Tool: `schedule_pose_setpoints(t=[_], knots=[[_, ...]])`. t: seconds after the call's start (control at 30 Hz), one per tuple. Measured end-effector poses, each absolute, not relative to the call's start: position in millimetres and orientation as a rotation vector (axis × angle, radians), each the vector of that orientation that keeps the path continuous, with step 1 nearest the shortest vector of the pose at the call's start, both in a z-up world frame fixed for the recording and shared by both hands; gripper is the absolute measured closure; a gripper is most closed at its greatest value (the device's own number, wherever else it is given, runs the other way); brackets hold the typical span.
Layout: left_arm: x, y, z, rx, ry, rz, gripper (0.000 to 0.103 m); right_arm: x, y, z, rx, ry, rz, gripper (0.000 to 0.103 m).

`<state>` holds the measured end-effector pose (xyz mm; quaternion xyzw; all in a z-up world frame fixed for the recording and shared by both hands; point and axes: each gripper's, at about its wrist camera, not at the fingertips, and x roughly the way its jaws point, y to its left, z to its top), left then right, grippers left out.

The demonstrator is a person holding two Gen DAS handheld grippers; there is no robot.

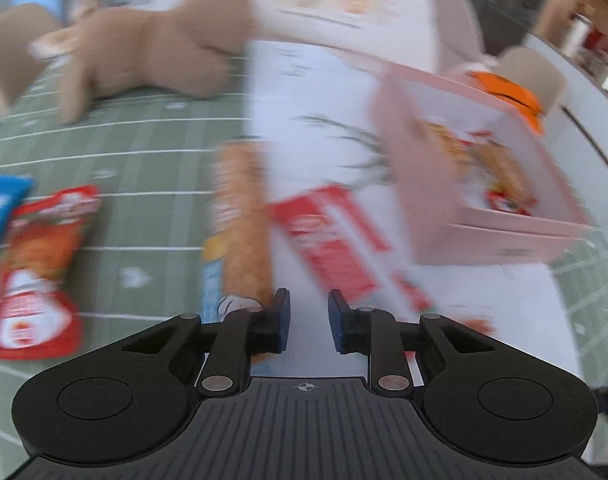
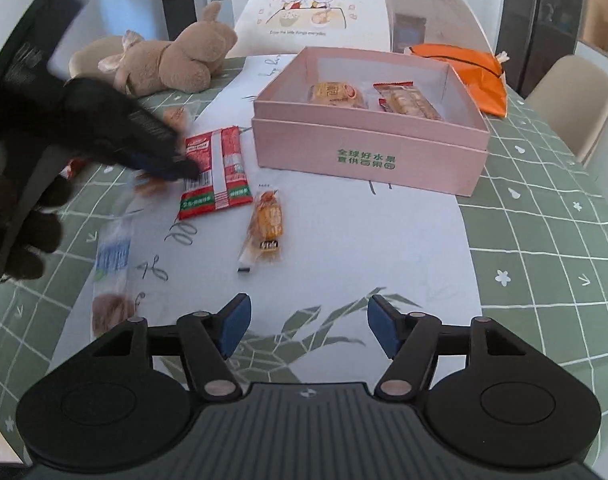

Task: Organize snacks
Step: 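Grasp the long red spicy-strip packet with the right gripper and set it down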

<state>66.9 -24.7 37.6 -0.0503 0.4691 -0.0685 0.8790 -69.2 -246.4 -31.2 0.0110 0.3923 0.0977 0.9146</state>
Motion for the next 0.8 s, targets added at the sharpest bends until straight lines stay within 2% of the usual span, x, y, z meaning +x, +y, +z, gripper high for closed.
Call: schedule_pose_setpoints(t=[0.23, 0.53, 0.57, 0.6, 0.63, 0.8], knots=[[31, 26, 40, -0.251, 0.986, -0.133, 0.076, -25, -200, -15, -0.056, 0.728, 0.351, 0.034], [-34, 23, 40, -0.265, 1.099, -0.236, 0.076, 42, -141, -36, -0.113, 0.788, 0.349, 0.035], [-39, 22, 39, -0.274, 1.112, -0.243, 0.076, 41, -141, -35, -0.116, 0.796, 0.353, 0.037], [-43, 20, 38, -0.279, 1.126, -0.253, 0.076, 38, -141, -32, -0.118, 0.807, 0.369, 0.048], [-46, 16, 38, -0.279, 1.139, -0.262, 0.076, 35, -143, -30, -0.111, 0.823, 0.390, 0.050], [-48, -7, 38, -0.218, 1.135, -0.264, 0.075, -12, -165, -28, -0.103, 0.854, 0.430, 0.052]])
